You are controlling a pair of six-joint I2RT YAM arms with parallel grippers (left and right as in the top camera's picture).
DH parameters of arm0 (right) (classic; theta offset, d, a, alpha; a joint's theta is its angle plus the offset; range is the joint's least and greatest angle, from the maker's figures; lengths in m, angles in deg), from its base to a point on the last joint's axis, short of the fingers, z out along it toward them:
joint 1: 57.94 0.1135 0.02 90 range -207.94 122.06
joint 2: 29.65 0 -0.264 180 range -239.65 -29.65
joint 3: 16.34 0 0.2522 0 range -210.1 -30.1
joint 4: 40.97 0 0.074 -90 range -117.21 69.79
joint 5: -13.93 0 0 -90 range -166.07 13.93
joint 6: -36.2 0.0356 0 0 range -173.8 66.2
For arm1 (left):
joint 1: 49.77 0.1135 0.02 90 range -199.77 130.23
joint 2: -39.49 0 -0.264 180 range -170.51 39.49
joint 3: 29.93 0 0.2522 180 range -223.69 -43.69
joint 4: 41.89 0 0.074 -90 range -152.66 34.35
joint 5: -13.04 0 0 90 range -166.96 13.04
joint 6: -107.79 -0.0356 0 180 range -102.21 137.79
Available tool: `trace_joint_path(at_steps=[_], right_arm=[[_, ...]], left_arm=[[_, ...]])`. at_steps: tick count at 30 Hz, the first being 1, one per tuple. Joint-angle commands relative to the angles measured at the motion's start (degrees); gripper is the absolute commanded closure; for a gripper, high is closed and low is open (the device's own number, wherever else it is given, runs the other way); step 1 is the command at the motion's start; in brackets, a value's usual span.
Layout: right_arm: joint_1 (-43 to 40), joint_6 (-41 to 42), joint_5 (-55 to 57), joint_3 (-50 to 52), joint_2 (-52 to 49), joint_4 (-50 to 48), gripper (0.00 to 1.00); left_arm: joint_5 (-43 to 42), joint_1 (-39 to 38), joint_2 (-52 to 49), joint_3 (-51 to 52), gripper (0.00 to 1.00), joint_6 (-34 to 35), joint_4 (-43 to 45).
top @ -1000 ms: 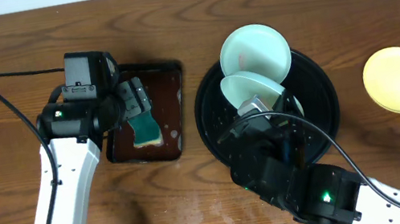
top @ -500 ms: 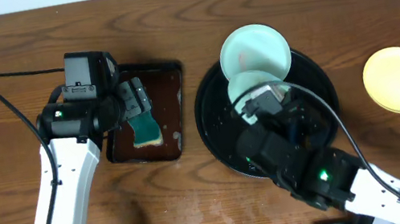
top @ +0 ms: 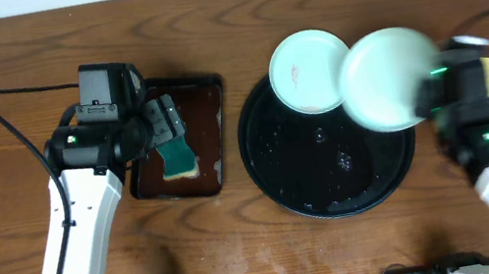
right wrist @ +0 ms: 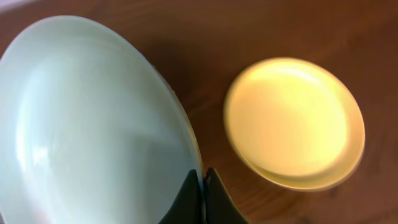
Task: Clean dirty plates on tray and stack at the side
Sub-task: 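Carry the plate right and set it onto the yellow plate, then grip the far pale green plate rim with right gripper, drag it toward tray center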
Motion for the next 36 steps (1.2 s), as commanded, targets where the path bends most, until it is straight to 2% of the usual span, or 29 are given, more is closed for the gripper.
trace_joint_path(at_steps=[1, 7, 15, 16, 18, 20, 22, 25, 30, 32, 36], right_arm=[[-12.7, 6.69, -13.25, -0.5, -1.07, -0.85, 0.99], [-29.09, 9.14, -11.28, -0.5, -7.91, -4.44, 0.99], [-36.41, 8.39, -9.79, -0.5, -21.24, -8.24, 0.99], [-36.63, 7.85, -10.16, -0.5, -22.1, -9.07, 0.96], [-36.7, 5.9, -14.97, -0.57, -22.38, -11.1, 0.64], [-36.24, 4.57, -24.72, -1.05, -21.46, -13.05, 0.55], [-34.91, 3.69, -32.5, -1.81, -20.02, -13.86, 0.48], [-30.4, -0.02, -41.38, -2.75, -17.05, -13.49, 0.47], [-16.55, -7.65, -42.95, -2.73, -14.8, -12.44, 0.47], [-9.25, -10.29, -37.88, -2.67, -15.8, -12.5, 0.47], [2.69, -11.93, -19.65, -2.64, -20.79, -16.17, 0.46]], left_arm=[[-0.13, 0.09, -0.07, -1.46, 0.13, -0.17, 0.02], [-0.13, 0.09, -0.07, -1.46, 0.12, -0.17, 0.02], [-0.13, 0.09, -0.07, -1.46, 0.12, -0.17, 0.0], [-0.13, 0.09, -0.07, -1.46, 0.13, -0.17, 0.0], [-0.13, 0.09, -0.07, -1.46, 0.13, -0.17, 0.02], [-0.15, 0.09, -0.07, -1.46, 0.12, -0.17, 0.02], [-0.13, 0.09, -0.07, -1.46, 0.12, -0.17, 0.02], [-0.13, 0.09, -0.07, -1.46, 0.12, -0.17, 0.02], [-0.13, 0.09, -0.07, -1.46, 0.12, -0.17, 0.02], [-0.13, 0.09, -0.07, -1.46, 0.12, -0.17, 0.02], [-0.13, 0.09, -0.07, -1.46, 0.12, -0.17, 0.02]])
